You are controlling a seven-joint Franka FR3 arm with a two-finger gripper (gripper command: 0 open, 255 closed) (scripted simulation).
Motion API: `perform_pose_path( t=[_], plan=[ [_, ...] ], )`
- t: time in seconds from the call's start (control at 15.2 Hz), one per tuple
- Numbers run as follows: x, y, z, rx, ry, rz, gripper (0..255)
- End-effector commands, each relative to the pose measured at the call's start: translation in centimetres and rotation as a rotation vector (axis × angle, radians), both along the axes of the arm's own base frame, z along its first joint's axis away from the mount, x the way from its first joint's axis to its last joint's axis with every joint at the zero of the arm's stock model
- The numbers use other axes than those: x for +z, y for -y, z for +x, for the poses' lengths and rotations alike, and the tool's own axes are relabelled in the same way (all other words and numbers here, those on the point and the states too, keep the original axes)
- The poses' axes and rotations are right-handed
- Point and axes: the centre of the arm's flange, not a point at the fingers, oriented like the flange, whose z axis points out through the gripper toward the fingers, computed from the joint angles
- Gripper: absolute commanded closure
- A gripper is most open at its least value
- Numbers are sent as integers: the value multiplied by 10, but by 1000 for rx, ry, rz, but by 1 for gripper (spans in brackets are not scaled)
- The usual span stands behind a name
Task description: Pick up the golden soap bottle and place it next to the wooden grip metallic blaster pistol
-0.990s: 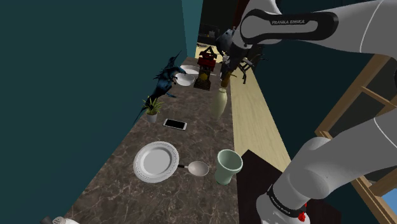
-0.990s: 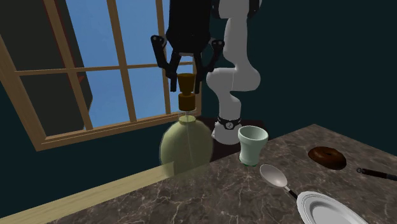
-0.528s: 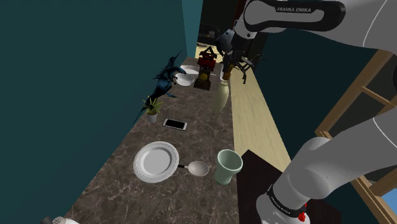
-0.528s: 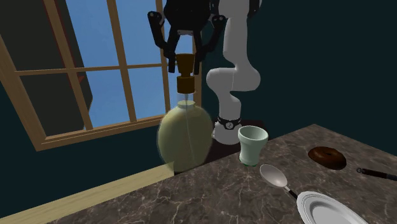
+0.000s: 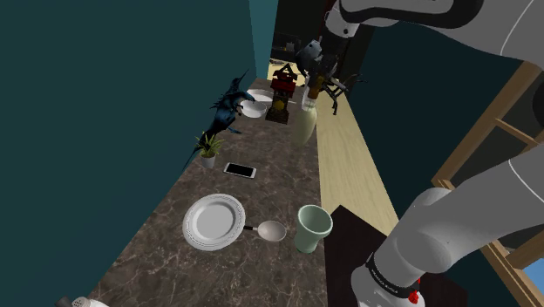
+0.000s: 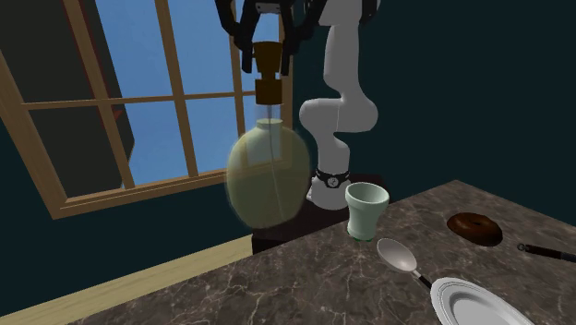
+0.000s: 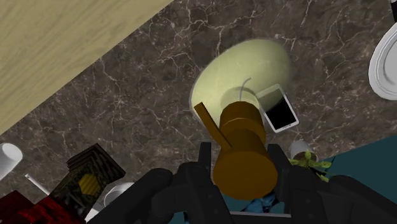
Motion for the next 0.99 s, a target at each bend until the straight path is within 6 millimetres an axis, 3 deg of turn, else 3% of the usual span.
perform_pose_path(
  t=[0.0,0.92],
  plan=[
    [12,0,0,0,1,0,255],
    [85,0,0,0,1,0,255]
  ],
)
